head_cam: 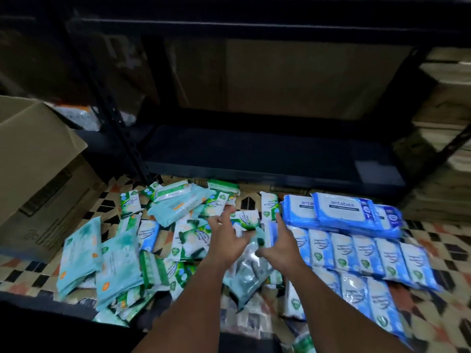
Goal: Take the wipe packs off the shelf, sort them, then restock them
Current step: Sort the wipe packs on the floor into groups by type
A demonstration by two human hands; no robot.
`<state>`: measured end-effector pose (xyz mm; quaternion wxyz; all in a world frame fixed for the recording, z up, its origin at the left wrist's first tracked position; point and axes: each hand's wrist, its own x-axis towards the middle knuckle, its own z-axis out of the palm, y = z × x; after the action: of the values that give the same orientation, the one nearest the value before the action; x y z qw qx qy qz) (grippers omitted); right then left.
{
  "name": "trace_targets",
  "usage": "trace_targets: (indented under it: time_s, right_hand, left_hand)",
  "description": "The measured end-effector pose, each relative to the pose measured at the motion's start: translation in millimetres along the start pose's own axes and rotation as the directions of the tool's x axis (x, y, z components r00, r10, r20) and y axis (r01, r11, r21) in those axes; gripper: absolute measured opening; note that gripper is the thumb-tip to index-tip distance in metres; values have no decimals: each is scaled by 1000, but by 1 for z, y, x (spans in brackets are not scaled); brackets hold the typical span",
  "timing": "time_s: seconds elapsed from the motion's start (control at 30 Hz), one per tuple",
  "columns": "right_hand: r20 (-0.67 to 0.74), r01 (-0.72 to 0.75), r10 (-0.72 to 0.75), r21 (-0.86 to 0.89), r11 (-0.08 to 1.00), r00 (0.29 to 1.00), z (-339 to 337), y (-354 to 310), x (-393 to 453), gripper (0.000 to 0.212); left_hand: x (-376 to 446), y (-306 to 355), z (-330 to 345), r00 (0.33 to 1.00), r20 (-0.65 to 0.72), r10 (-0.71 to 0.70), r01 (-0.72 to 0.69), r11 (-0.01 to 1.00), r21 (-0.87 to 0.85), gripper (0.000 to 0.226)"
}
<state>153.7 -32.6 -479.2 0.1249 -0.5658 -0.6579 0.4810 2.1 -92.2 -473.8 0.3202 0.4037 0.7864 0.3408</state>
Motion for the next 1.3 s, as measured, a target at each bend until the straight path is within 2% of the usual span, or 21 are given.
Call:
trace_targets:
  time_s: [0.07, 0.1, 0.2, 0.3, 0.33, 0.47, 0.57, 0.63, 0.73, 0.77, 0.87, 0.97, 1.03, 1.17, 1.3]
  right_hand:
    - [31, -69, 67, 93, 993, 997, -8, 10, -1, 108]
    - [71, -115, 104, 179, 977, 992, -12, 12, -3, 103]
    - [154, -253, 204, 471, 845, 967, -24, 31, -4, 77]
    - [191, -295, 225, 589, 752, 955, -46, 38, -16, 38]
    - [205, -295, 213, 618, 729, 955, -54, 41, -21, 32]
    - [213, -293, 202, 716, 634, 956, -75, 50, -38, 32]
    - [137, -273, 255, 723, 634, 957, -89, 63, -45, 25]
    - [152, -282, 256, 737, 614, 955, -97, 70, -52, 28]
    - [99, -269, 302, 756, 597, 948, -113, 74, -69, 14]
    - [93, -280, 327, 757, 590, 940, -119, 85, -71, 19]
    - [75, -239, 276, 738, 631, 958, -130, 112, -77, 51]
    - [-31, -206, 314, 692, 692, 949, -142, 134, -89, 56]
    - [-117, -177, 383, 739, 650, 916, -151, 143, -98, 51]
    - [-224, -105, 474, 813, 572, 852, -163, 164, -109, 35]
    - [-235, -56, 525, 876, 479, 818, -163, 175, -113, 36]
  left_hand:
    - [7, 3, 11, 979, 142, -144, 159, 982, -102, 75]
    - [8, 6, 16, 968, 186, -170, 197, 971, -138, 69]
    - [7, 14, 27, 970, 207, -123, 158, 975, -157, 60]
    - [6, 22, 39, 975, 213, -62, 103, 977, -185, 68]
    - [7, 25, 44, 976, 210, -52, 95, 975, -202, 67]
    - [9, 33, 66, 953, 301, -13, 93, 963, -254, 54]
    - [7, 41, 80, 905, 425, 28, 112, 947, -300, 48]
    - [6, 45, 91, 890, 456, 28, 119, 949, -291, 50]
    - [2, 52, 110, 888, 458, 36, 106, 954, -281, 56]
    - [-1, 57, 116, 888, 458, 53, 94, 951, -294, 56]
    - [-9, 69, 136, 880, 464, 99, 65, 944, -325, 53]
    - [-13, 77, 156, 852, 516, 86, 104, 939, -328, 52]
    - [-15, 83, 166, 809, 587, 43, 172, 936, -306, 66]
    - [-27, 96, 180, 704, 709, -45, 266, 942, -204, 110]
    - [-32, 92, 194, 679, 733, -27, 226, 958, -174, 114]
